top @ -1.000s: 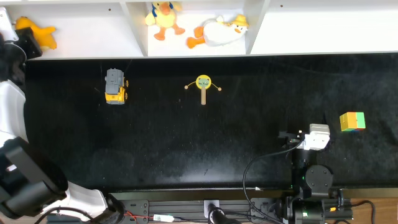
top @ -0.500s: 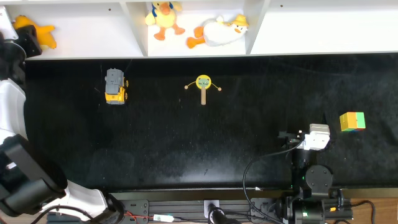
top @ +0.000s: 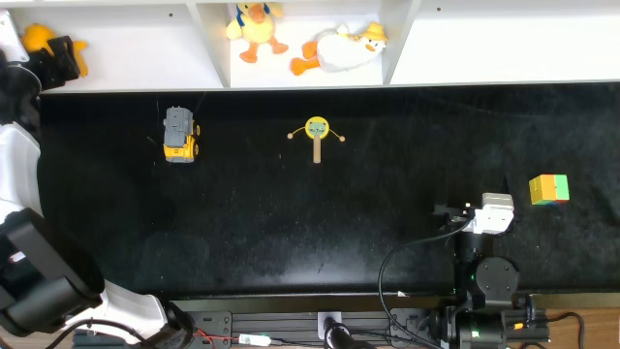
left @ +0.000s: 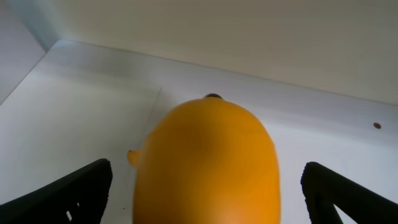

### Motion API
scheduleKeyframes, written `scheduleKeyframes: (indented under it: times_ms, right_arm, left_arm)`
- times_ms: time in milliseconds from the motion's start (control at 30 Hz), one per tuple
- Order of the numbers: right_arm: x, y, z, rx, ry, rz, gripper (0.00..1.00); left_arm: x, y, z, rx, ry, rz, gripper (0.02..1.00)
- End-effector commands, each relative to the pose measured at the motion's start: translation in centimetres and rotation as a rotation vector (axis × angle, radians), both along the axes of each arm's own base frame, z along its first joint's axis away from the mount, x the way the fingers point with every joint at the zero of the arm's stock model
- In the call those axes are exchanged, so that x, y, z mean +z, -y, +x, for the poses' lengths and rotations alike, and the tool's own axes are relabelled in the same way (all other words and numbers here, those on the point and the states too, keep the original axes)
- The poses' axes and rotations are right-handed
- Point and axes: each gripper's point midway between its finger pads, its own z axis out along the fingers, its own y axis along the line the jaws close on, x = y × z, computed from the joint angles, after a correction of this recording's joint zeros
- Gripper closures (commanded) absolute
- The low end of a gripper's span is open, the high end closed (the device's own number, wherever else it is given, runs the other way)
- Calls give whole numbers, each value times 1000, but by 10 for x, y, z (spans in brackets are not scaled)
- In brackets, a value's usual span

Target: Store Toys

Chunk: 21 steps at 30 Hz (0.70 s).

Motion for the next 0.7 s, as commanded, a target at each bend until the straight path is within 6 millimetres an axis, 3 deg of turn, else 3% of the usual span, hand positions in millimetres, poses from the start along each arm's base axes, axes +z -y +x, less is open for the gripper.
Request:
scheduleKeyframes:
  times_ms: [33,333,533,700]
  right_arm:
    - [-5,-1,1,5,-6,4,5]
    - [-5,-1,1,5,-6,4,5]
    - [-5,-1,1,5,-6,4,7]
    - [-5,-1,1,5,-6,4,7]
  left_arm:
    - [3,-1,5,-5,12,0,20]
    - [7,1,-8,3,-20,-13,20]
    - [19,-4,-33,38,-50,-27,20]
    - [12,-1,-59,51,-117,-53,20]
